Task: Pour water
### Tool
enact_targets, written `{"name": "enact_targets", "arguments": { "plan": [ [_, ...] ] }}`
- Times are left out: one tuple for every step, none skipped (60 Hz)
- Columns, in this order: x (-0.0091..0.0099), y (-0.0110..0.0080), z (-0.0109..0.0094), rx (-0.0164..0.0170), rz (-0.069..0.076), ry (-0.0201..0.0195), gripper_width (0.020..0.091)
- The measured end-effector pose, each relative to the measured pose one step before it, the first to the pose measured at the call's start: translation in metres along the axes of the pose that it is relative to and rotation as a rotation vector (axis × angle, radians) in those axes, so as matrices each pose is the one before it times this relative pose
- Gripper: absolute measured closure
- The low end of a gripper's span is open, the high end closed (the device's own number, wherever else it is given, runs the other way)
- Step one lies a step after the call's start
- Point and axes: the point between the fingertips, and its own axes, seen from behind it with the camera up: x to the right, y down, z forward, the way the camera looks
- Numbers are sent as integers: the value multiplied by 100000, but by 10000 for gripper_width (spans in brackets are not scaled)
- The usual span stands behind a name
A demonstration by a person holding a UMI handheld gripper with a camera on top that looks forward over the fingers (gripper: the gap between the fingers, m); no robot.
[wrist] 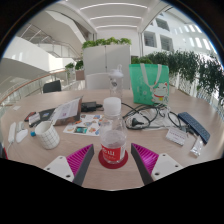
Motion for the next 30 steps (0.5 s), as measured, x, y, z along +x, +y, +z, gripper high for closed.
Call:
{"name": "enact_targets", "arguments": {
  "plan": [
    [-60,-7,-885,-13,750,890,268],
    [-115,-12,-926,93,640,794,268],
    [-142,-47,-953,185,555,729,269],
    [-193,-51,-1013,205,513,752,270],
    [-191,-298,-1078,-215,414,835,269],
    [-140,124,-956,481,233,574,270],
    [-286,-29,-1107,252,8,633,270],
    [-290,-36,-1091,328,-110,603,271],
    [-284,-51,-1138,425,-215,647,268],
    [-290,-69,-1106,482,-258,689,268],
    [-293,-85,-1131,527,-257,722,269],
    [-436,-232,-1191,329,-249,874,269],
    [-318,-77,-1091,364,-150,622,257],
    [-473,-270,-1575,82,-41,538,271],
    [-132,43,-524,402,51,299,271],
    [-271,-22,-945,284,109,488,273],
    [-286,-34,-899,274,301,480,272],
    [-289,-16,-912,187,379,479,275],
    [-272,0,-878,133,391,362,276],
    [-349,-38,-798,163,488,203,277],
    [-798,-221,-1547,152,401,383,277],
    [-1,-86,-149,451,555,-116,277],
    [-266,-103,-597,408,503,38,275],
    [-273,-98,-524,430,327,52,276],
    [-265,-101,-506,378,66,57,276],
    [-304,-50,-464,223,-224,-67,275],
    [-290,-46,-426,92,-465,-195,277],
    [-601,8,-856,84,-627,-117,279],
    [-286,-95,-415,372,-741,-342,277],
    [-282,-72,-256,578,-731,-396,279]
  ]
}}
